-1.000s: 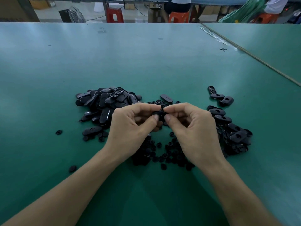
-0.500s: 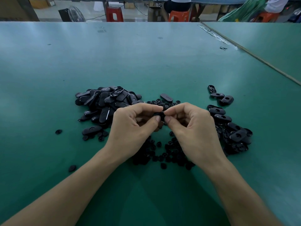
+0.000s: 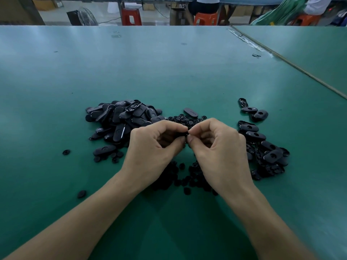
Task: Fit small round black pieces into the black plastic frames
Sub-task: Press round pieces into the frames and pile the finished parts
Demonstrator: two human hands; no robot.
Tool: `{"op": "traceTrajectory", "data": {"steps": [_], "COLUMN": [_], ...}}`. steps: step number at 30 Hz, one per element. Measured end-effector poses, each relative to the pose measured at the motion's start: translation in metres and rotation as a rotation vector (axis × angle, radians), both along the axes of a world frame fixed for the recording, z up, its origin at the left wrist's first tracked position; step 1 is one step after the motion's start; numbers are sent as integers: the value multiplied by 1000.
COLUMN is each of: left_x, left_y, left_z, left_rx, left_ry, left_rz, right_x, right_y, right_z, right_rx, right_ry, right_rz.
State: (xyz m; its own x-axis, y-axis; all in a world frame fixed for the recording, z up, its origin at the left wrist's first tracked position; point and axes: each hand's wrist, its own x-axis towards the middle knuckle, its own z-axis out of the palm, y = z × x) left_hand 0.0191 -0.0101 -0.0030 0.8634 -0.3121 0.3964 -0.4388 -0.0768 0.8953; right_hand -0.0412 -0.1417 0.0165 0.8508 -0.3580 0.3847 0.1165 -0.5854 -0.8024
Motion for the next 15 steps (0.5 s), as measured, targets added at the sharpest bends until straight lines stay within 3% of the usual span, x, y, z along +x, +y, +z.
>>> {"op": "traceTrajectory", "data": {"steps": [9, 15], "left_x": [0, 3], "left_y": [1, 2], "left_z": [0, 0], "left_rx": [-70, -29], "left_ry": [85, 61], "left_rz": [-20, -3], "right_x": [2, 2], "right_y": [4, 11], "right_z": [-5, -7], "right_rx": [182, 127], "right_ry": [7, -41], "right_rz": [13, -41]}}
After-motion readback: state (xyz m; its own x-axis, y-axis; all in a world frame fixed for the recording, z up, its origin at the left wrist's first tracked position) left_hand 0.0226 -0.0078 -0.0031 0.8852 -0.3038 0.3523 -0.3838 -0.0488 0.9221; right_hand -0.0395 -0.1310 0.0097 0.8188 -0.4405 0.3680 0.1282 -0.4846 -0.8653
